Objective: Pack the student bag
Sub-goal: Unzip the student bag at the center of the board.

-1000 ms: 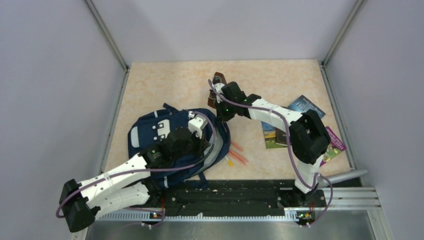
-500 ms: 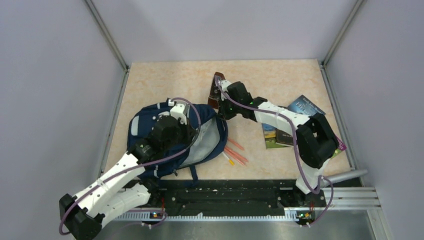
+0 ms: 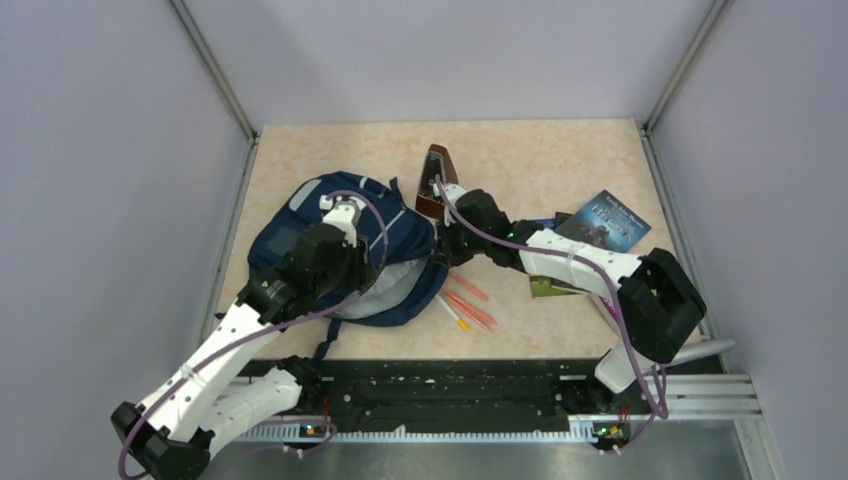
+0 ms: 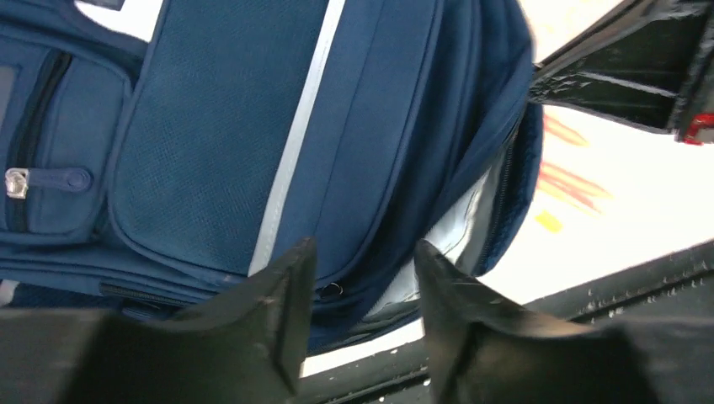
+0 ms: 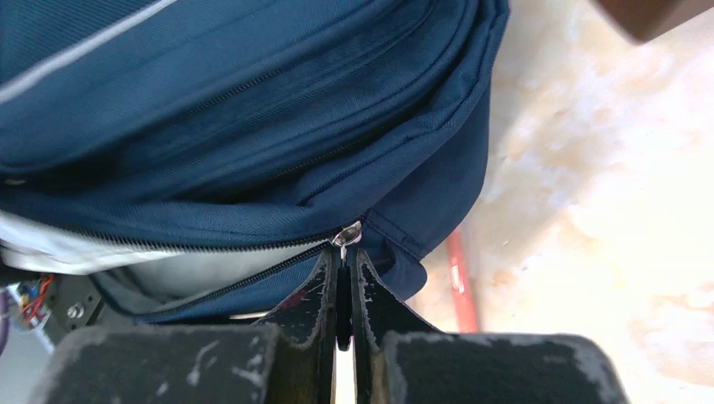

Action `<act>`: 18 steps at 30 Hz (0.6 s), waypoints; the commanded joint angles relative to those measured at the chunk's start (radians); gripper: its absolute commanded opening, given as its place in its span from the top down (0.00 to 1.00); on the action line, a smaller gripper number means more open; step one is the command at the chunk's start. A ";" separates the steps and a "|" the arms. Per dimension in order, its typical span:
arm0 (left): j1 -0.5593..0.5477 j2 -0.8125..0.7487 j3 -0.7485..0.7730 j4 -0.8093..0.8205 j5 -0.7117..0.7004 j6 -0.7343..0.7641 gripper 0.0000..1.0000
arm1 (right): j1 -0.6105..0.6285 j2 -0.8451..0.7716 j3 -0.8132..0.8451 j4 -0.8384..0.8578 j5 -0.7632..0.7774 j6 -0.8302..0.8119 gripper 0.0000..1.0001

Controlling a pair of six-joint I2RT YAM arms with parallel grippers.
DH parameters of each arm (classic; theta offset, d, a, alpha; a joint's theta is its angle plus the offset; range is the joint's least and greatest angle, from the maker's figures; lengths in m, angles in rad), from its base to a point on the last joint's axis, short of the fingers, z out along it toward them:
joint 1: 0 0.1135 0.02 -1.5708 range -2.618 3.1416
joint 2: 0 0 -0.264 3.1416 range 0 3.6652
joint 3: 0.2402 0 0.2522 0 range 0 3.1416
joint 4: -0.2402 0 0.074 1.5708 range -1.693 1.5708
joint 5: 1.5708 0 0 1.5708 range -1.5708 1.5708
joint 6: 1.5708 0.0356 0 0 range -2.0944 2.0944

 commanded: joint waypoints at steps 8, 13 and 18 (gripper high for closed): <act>0.004 0.025 -0.102 0.336 0.376 0.032 0.29 | 0.050 -0.089 -0.082 0.078 -0.088 0.084 1.00; -0.017 0.099 -0.215 0.665 0.513 -0.018 0.30 | 0.051 -0.106 -0.095 0.081 -0.075 0.087 1.00; -0.048 0.175 -0.220 0.642 0.353 0.041 0.31 | 0.050 -0.120 -0.102 0.081 -0.072 0.084 1.00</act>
